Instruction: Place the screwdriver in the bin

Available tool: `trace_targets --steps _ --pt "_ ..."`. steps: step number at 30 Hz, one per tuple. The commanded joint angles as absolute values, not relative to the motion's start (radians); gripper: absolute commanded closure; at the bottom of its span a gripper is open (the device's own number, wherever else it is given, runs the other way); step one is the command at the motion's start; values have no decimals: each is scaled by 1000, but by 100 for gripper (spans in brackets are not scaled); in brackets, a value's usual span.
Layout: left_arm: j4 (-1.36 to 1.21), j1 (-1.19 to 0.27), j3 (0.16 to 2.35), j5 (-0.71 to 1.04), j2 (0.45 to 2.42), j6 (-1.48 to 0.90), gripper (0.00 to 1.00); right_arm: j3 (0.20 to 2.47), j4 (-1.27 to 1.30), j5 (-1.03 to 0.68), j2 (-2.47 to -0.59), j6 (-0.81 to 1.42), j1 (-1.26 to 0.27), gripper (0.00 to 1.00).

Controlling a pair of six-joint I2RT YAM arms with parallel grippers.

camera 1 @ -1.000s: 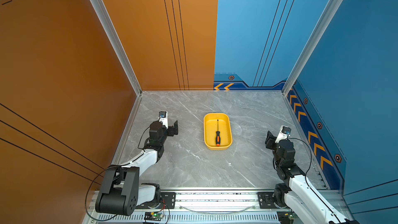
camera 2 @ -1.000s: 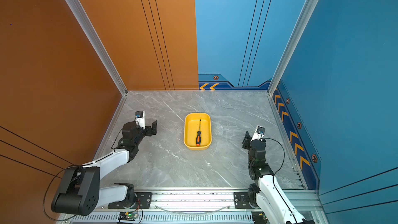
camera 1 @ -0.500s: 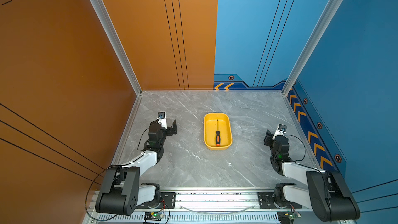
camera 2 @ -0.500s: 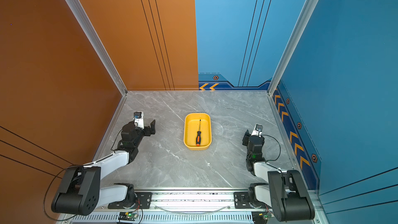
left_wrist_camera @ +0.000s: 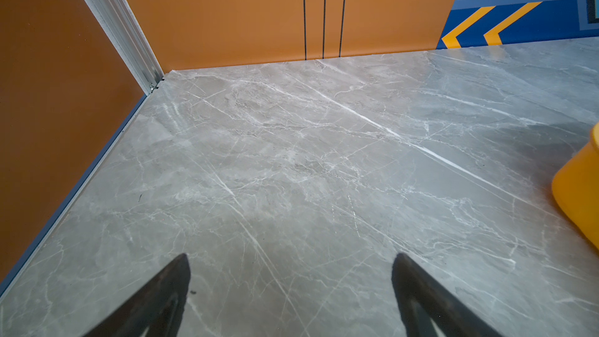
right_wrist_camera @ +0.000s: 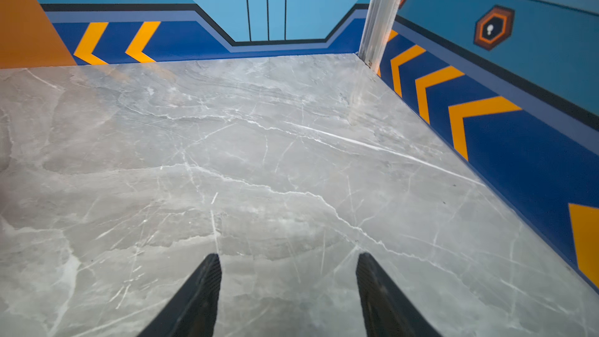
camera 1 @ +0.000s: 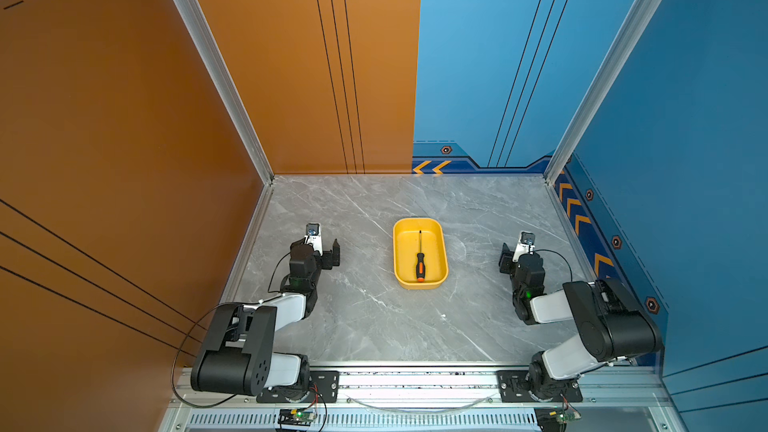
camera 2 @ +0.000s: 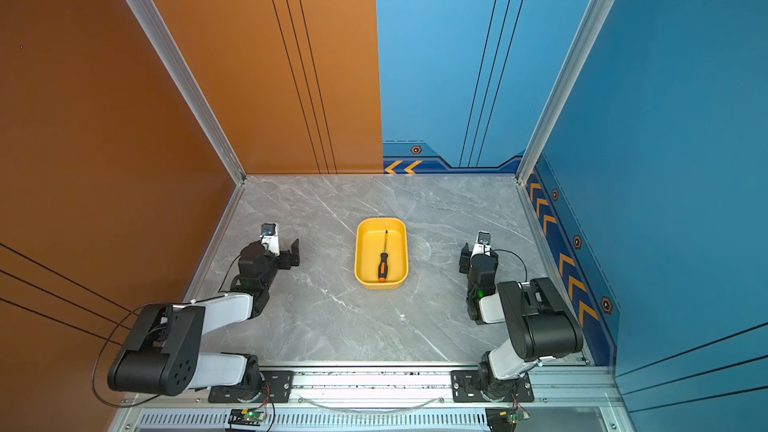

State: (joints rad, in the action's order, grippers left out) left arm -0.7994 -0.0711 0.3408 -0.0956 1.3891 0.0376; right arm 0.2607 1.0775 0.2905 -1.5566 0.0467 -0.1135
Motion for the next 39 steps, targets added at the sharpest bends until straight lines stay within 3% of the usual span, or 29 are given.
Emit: trace_targets --steps 1,7,10,22,23,25,39 --pt "-873 -72 339 -91 1433 74 2 292 1077 303 -1552 8 -117 35" --pt "-1030 -66 340 -122 1580 69 2 327 1004 276 -1549 26 -96 34" --pt "-897 -28 389 -91 1558 26 2 364 928 221 -1548 60 -57 33" --pt "-913 -9 386 -86 1564 2 2 367 922 187 -1546 75 -35 20" --pt "-913 -12 386 -89 1564 4 2 366 922 187 -1547 75 -35 17" --pt "-913 -16 384 -100 1565 7 2 365 925 189 -1547 75 -36 0" --pt "-922 -41 378 -145 1562 21 2 362 933 224 -1547 61 -56 0"
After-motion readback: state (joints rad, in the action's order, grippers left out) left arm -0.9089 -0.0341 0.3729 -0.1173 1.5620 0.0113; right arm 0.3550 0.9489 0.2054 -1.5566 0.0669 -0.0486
